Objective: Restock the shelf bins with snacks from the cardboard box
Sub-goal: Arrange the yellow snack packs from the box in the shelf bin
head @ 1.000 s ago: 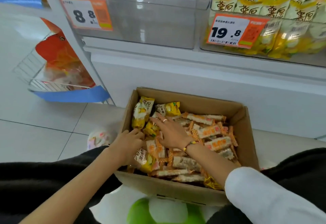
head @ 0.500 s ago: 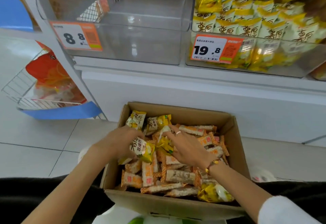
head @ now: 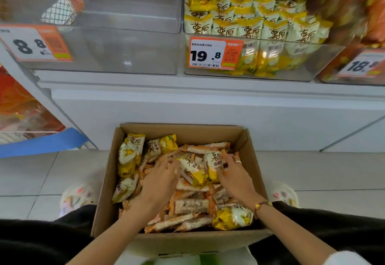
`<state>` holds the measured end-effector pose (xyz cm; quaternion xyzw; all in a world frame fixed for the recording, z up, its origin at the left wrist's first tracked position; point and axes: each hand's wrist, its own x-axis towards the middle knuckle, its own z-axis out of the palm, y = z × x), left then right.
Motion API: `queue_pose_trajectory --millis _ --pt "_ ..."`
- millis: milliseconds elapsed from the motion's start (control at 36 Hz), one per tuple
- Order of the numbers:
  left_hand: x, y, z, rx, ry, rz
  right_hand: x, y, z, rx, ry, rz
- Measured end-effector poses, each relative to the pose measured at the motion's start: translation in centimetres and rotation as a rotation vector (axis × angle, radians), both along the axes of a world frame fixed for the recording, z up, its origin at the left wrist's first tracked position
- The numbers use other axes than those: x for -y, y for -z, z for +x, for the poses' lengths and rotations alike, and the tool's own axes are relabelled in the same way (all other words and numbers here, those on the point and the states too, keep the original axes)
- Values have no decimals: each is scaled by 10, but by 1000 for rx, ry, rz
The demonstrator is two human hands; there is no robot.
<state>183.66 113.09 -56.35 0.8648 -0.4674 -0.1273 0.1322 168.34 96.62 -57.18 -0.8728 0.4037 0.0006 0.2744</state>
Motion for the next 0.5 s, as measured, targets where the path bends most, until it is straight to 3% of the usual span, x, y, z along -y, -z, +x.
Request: queue_pose_trajectory --millis 56,111,167,306,417,500 --pt "12 1 -12 -77 -28 56 -1 3 8 -84 11 214" --pt "24 -1 -22 -171 -105 111 -3 8 16 -95 -17 258" --pt "34 -2 -28 -182 -155 164 -4 12 23 -85 -24 209" --pt "39 0 -18 8 -127 323 1 9 43 -126 -157 221" --pt "32 -2 -13 -23 -94 270 0 4 52 -201 -253 175" --pt "25 -1 -16 -38 -58 221 -1 0 50 -286 -308 -28"
